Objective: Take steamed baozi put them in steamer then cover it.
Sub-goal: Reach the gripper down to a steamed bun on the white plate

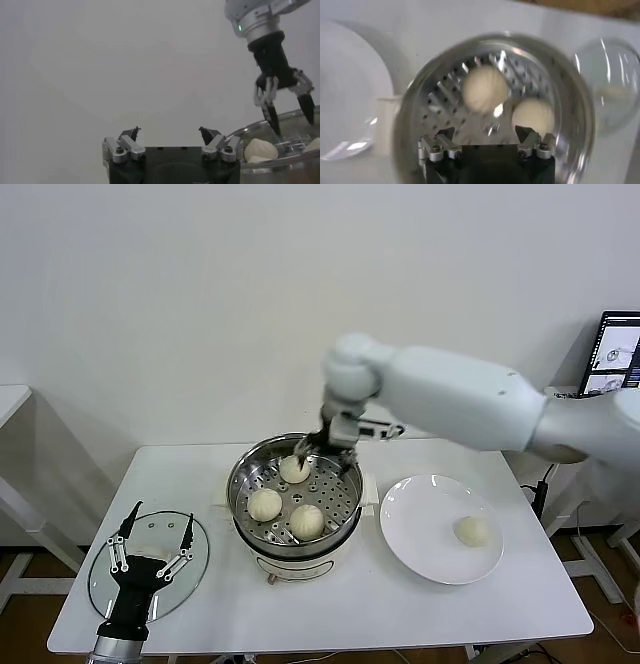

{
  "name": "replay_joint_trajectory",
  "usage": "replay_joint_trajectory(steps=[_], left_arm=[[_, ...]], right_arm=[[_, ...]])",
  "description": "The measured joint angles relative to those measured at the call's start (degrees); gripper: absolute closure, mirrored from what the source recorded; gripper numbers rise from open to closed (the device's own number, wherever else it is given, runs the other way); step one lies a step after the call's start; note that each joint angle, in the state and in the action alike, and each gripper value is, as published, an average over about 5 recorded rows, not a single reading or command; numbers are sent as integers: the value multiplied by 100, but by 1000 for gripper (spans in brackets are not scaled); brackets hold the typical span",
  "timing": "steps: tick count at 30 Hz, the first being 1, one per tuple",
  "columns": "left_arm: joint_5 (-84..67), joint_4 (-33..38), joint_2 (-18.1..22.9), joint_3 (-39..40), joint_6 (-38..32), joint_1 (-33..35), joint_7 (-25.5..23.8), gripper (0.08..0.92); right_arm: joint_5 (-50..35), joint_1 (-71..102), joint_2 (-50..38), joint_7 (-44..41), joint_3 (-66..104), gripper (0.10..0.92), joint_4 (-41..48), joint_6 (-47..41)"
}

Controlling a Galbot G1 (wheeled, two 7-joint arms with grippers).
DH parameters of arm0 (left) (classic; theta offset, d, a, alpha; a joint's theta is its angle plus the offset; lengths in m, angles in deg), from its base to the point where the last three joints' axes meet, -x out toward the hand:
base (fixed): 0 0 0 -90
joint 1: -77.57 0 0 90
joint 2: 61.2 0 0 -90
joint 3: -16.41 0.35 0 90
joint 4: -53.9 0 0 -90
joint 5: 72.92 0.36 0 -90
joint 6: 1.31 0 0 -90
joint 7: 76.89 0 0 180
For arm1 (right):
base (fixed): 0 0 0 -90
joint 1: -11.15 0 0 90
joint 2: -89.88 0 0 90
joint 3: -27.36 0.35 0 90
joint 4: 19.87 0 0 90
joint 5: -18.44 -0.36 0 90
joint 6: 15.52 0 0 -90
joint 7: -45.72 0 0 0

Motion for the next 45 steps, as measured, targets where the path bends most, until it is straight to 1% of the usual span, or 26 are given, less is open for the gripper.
replay_joint_trajectory(steps=[8,16,26,41,45], left_arm=[[0,6,-15,22,59,-57,-2,177],[7,22,-9,6,100,-51,-3,177],[22,44,26,-11,117,-15,-3,177],[22,48,34,-30,112,12,-6,177],[20,30,32,-32,113,-8,-10,177]], right_arm=[[-844,175,-961,-150,37,203,840,-1421],[-1046,757,-1730,-57,53,203,1366,-2152],[-955,1570,-2130,140,114,203,1482,-2599],[-736,2267,-2106,551,229,203,1646,-2814],[-706,2328,-2080,622,252,238,1653,-2836]])
